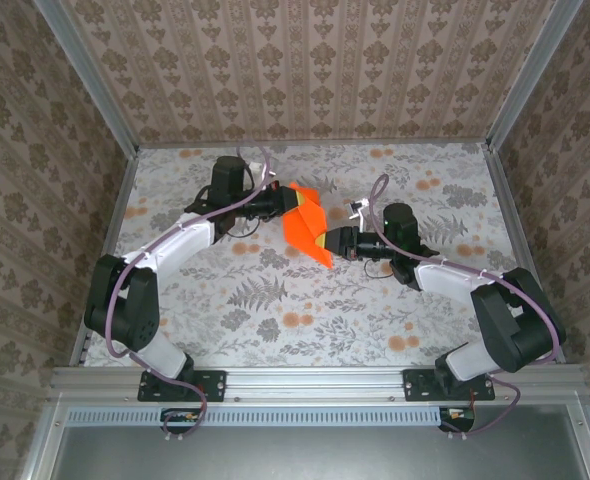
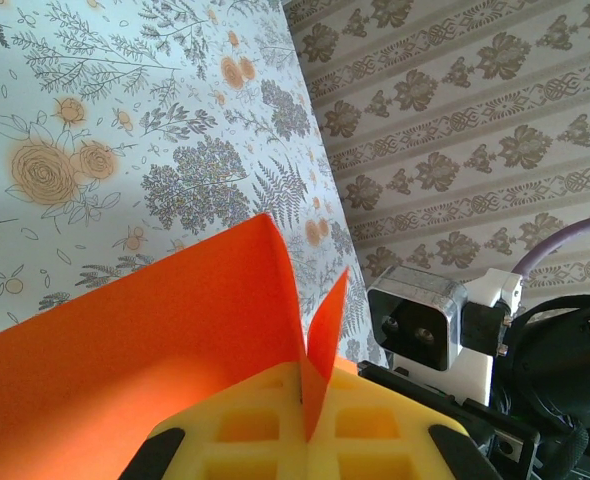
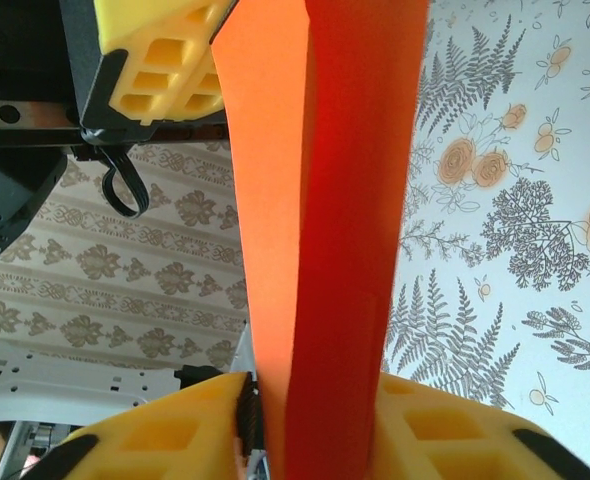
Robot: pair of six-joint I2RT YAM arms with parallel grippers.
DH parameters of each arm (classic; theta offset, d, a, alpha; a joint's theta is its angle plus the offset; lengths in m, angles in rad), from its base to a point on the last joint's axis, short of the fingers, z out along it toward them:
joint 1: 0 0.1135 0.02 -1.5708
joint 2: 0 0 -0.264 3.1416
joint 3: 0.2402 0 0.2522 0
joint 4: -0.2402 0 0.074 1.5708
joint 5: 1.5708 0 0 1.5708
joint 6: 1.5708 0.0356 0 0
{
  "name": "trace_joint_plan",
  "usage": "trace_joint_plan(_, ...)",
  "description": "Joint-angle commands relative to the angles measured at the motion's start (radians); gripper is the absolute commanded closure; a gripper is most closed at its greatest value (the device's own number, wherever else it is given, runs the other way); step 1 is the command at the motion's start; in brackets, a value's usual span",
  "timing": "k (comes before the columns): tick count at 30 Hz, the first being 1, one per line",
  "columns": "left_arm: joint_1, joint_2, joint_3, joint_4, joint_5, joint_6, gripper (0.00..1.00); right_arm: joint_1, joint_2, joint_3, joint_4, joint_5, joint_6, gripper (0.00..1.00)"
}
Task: Fold a paper plane with a square sheet of paper (fold left side to right side)
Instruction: Turn over the paper at the center of the table.
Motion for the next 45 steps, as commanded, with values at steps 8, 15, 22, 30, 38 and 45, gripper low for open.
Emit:
trace_joint_plan(8,0.056,-0.083,-0.014,-0.129,-0.025,0.113,0.62,-0.005,-0.109,0.067,-0.257,0.057,-0.154,0.85)
trace_joint_plan(15,0.126,-0.248,-0.09,-0.249,-0.134,0.215,0.49,0.001,-0.171,0.189,-0.713,0.238,-0.406,0.92)
trace_joint_plan(22,0.158,-0.426,-0.189,-0.29,-0.263,0.275,0.36,0.094,-0.159,0.401,-1.182,0.737,-0.609,0.97)
trace_joint_plan(30,0.204,-0.63,-0.328,-0.307,-0.419,0.297,0.18,0.29,0.052,0.661,-1.509,1.311,-0.715,0.99)
trace_joint_plan(38,0.25,-0.765,-0.36,-0.389,-0.518,0.328,0.11,0.426,0.377,0.883,-1.772,1.774,-0.703,0.99)
trace_joint_plan(45,0.266,-0.774,-0.367,-0.397,-0.515,0.324,0.1,0.512,0.636,1.024,-1.888,1.856,-0.715,0.99)
